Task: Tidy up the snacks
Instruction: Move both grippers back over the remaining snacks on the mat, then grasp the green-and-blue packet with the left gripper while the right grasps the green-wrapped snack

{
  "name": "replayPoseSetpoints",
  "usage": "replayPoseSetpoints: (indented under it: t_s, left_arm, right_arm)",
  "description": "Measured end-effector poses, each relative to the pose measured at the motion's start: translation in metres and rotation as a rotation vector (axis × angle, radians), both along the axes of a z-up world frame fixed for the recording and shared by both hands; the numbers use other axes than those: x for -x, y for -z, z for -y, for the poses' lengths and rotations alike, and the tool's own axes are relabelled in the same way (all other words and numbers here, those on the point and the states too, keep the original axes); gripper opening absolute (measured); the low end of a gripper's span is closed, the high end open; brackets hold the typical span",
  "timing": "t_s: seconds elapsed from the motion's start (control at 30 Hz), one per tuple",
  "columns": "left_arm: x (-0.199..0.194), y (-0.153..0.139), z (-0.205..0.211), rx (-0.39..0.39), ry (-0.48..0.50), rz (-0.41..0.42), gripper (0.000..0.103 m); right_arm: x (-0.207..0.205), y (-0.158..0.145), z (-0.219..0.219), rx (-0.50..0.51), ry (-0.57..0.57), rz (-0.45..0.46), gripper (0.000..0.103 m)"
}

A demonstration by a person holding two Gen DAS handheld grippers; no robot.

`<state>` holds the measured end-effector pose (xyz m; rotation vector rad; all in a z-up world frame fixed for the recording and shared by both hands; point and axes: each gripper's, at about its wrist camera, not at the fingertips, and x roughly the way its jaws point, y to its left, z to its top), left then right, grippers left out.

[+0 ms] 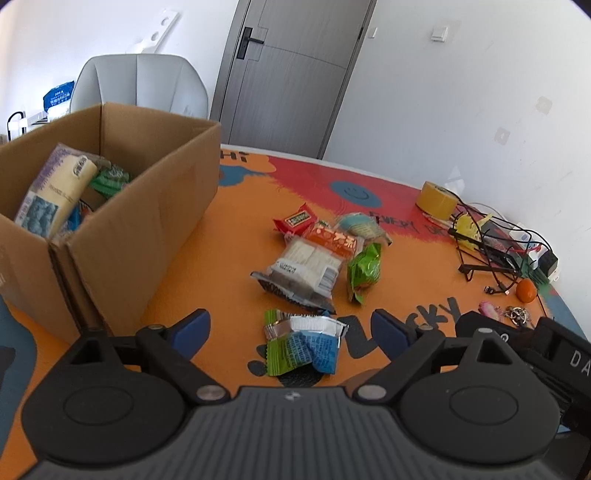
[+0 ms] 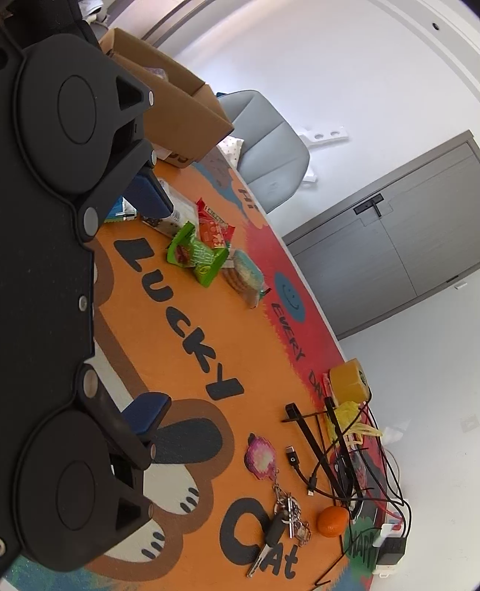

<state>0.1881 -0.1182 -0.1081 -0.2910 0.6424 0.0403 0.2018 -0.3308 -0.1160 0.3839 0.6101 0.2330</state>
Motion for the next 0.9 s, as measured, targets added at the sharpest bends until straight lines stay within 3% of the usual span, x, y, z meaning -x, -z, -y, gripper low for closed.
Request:
replayPoseSetpoints:
  t_s: [0.27,0.33,0.37,0.4,0.43,0.5,0.73,0.9]
  left_arm:
    - [-0.009,0.012,0.004,-0.016,0.003,-0.013,0.088]
    - [-0.013,0.016,0.004,0.001,0.017,-0.038,0.066]
    - [-0.013,0.016,0.005,-0.019,0.016,-0.027,0.062]
    - [-0.013,0.017,0.005,-0.021,0.023,-0.029,0.044]
    - [-0.014,0.017,0.003,-0.003,0.024,-0.036,0.036]
    - [-0.014,0.016,-0.001,0.026,0.029,-0.037,0.034]
    - [-0.005,-0.001,-0.008,-0.001,0.011,0.053,0.034]
    - [-0.016,-0.009,-0.02,0.007,-0.015,0.063,0.034]
  right_arm:
    - [-0.004,0.005,-0.006,0.005,-0.033,-0.011,0.102]
    - [-0.006,0.005,-0.008,0.0,-0.036,-0.017,0.101]
    - [-0.007,0.005,-0.009,-0.001,-0.04,-0.018,0.101]
    - [-0.008,0.005,-0.011,0.001,-0.044,-0.018,0.099]
    - [-0.01,0.005,-0.013,0.003,-0.049,-0.02,0.098]
    - [-0.013,0.005,-0.018,0.009,-0.058,-0.021,0.097]
    - [-0.026,0.003,-0.032,0.015,-0.067,-0.02,0.09]
    - [-0.04,0.0,-0.038,0.009,-0.068,-0.028,0.085]
